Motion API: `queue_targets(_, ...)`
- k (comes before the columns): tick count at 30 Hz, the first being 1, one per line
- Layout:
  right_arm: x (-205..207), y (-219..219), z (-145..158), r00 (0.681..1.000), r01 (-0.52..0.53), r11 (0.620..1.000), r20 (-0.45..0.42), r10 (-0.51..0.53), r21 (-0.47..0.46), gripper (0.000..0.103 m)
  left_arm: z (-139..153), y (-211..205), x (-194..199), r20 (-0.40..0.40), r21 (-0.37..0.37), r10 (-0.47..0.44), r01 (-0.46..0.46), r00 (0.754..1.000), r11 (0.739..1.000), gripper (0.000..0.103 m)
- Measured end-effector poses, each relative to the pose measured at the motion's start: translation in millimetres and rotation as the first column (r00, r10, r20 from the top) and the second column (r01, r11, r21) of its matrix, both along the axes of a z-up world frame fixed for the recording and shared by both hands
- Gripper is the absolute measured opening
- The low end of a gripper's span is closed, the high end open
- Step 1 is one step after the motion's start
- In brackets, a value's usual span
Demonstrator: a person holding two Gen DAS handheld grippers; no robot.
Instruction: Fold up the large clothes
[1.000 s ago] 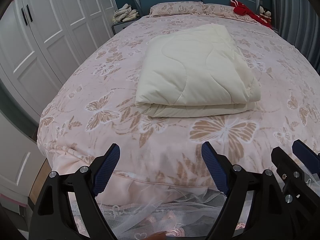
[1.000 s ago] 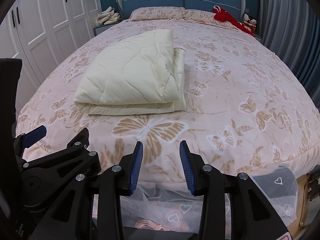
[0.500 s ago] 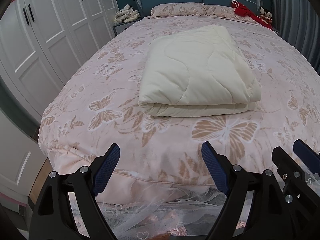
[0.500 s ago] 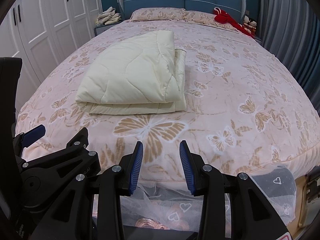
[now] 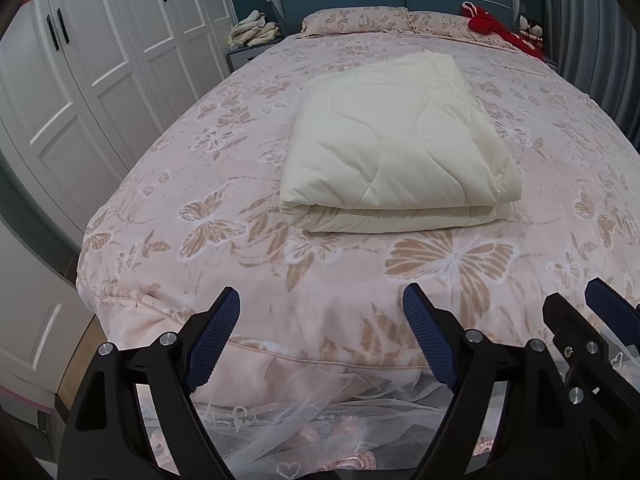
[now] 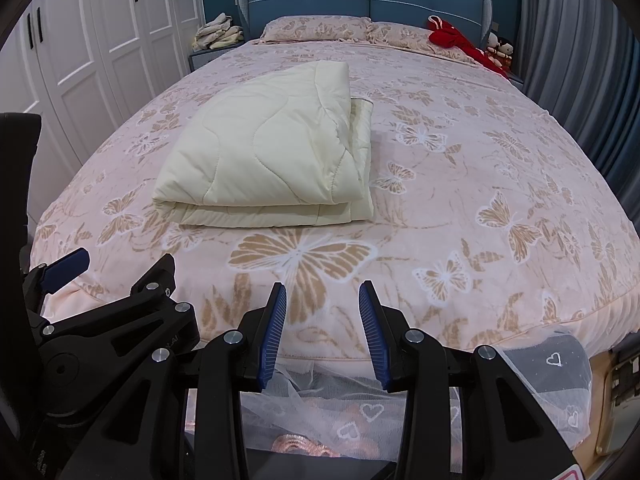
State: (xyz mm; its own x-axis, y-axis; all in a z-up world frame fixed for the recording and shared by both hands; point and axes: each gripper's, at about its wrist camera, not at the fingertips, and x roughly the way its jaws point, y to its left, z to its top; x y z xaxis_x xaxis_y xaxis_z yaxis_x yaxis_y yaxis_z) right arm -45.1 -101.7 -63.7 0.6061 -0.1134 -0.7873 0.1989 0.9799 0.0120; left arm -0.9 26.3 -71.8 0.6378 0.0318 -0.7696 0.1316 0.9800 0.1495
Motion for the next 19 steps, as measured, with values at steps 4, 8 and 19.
queue_targets(4,-0.6,-0.2,0.0,1.000,-0.001,1.000,-0.002,0.001,0.000,0.039,-0.6,0.3,-2.0,0.003,0.002,0.000,0.000,1.000,1.000,0.081)
queue_targets(8,-0.5,-0.2,-0.2,1.000,-0.001,1.000,-0.002,0.001,-0.004,0.039,-0.1,-1.2,-2.8,0.011,0.008,0.001,-0.001,1.000,1.000,0.081)
queue_targets(19,-2.7,-1.3,-1.1,1.000,0.006,1.000,-0.008,-0.006,-0.015,0.039,-2.0,-0.6,-2.2,-0.004,-0.004,-0.002,0.002,1.000,1.000,0.078)
